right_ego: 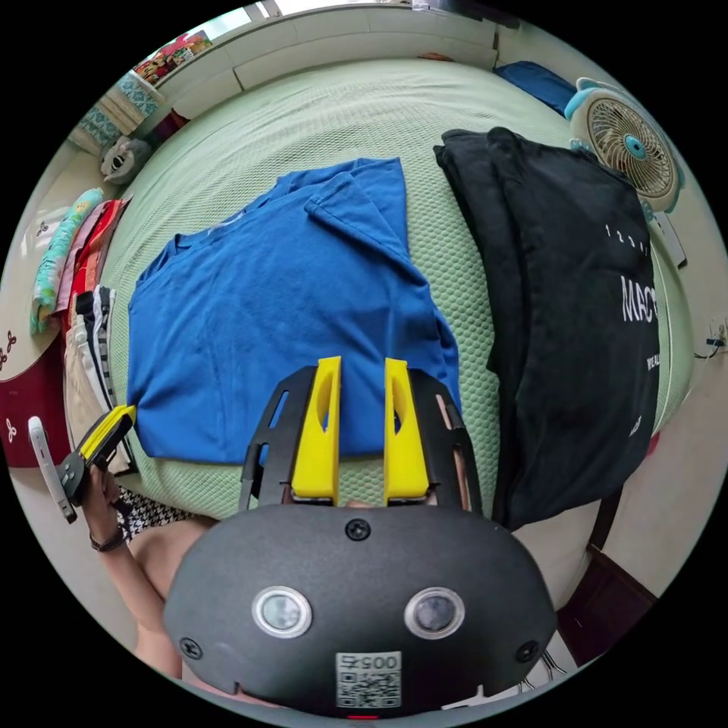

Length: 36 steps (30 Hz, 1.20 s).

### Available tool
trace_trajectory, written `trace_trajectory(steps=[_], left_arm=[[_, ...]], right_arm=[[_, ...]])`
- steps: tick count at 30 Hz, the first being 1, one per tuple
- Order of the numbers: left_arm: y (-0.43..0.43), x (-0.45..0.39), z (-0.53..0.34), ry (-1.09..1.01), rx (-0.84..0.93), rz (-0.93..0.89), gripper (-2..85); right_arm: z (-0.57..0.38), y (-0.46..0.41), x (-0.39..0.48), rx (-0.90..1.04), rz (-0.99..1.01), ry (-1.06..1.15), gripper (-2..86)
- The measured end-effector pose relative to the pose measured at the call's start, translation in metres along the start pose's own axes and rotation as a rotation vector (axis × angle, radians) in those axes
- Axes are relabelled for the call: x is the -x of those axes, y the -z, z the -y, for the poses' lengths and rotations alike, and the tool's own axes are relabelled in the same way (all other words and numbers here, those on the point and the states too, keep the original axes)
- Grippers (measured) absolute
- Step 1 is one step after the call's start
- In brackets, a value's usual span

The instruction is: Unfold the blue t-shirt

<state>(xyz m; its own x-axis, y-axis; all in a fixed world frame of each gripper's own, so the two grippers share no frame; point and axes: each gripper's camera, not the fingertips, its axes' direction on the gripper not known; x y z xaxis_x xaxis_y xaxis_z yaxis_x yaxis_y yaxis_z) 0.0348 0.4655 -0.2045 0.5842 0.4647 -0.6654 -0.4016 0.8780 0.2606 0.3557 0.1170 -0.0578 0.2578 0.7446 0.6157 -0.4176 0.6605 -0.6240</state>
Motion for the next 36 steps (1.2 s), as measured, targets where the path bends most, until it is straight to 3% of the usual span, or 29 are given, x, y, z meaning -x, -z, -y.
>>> trace_trajectory(steps=[5, 13, 24, 30, 36], left_arm=[[0.020, 0.022, -0.024, 0.088, -0.018, 0.035, 5.1], [0.052, 0.059, -0.029, 0.165, -0.147, -0.128, 6.5], [0.078, 0.099, 0.038, 0.158, -0.335, -0.203, 13.5], [0.065, 0.112, 0.073, 0.140, -0.303, -0.141, 14.0], [0.053, 0.123, 0.083, 0.178, -0.242, -0.201, 8.5]], right_arm=[[-0.023, 0.014, -0.004, -0.031, 0.036, -0.033, 9.3], [-0.056, 0.044, 0.015, -0.222, 0.052, 0.028, 7.7], [-0.054, 0.039, 0.047, -0.237, 0.038, 0.093, 6.7], [-0.066, 0.024, 0.056, -0.235, -0.092, 0.138, 7.2], [-0.075, 0.022, 0.055, -0.240, -0.032, 0.136, 7.3]])
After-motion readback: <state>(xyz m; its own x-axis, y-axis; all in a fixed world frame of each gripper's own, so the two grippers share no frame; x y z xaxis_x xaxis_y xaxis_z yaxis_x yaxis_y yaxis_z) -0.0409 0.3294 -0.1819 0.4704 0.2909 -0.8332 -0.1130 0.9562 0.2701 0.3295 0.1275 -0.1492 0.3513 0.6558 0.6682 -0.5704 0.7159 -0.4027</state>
